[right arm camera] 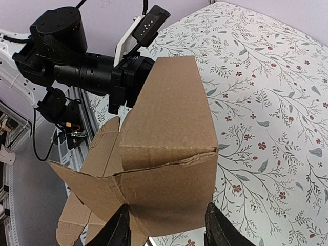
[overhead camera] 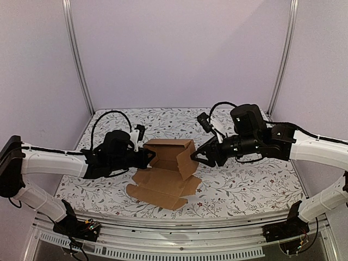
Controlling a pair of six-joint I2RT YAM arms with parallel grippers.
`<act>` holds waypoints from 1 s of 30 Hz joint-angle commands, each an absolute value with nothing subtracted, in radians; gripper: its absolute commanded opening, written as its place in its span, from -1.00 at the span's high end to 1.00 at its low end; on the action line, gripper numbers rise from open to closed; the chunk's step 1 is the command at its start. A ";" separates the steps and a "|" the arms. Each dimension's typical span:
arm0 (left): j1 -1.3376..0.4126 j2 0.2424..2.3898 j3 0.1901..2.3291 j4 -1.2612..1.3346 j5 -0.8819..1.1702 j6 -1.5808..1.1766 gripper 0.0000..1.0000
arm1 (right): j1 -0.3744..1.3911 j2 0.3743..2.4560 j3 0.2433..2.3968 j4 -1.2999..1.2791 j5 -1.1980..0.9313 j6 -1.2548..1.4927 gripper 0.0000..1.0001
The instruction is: Fold the paper box
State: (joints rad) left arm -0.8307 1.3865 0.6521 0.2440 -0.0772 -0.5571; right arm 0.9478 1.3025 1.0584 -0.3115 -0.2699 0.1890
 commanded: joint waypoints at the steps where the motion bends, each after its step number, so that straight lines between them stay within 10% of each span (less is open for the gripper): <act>1: -0.820 1.387 0.693 0.170 -0.152 -0.559 1.00 | 0.975 1.341 1.089 -0.279 -0.181 0.214 0.05; 30: -0.868 1.381 0.783 -0.076 -0.379 -0.645 1.00 | 1.090 1.626 1.219 -0.190 0.274 0.338 0.16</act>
State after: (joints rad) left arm -0.8444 1.3865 0.7464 -0.0296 -0.3500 -0.6250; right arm 1.0782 1.5810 1.1881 -0.2169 0.1978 0.3096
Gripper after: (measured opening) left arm 0.026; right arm 0.433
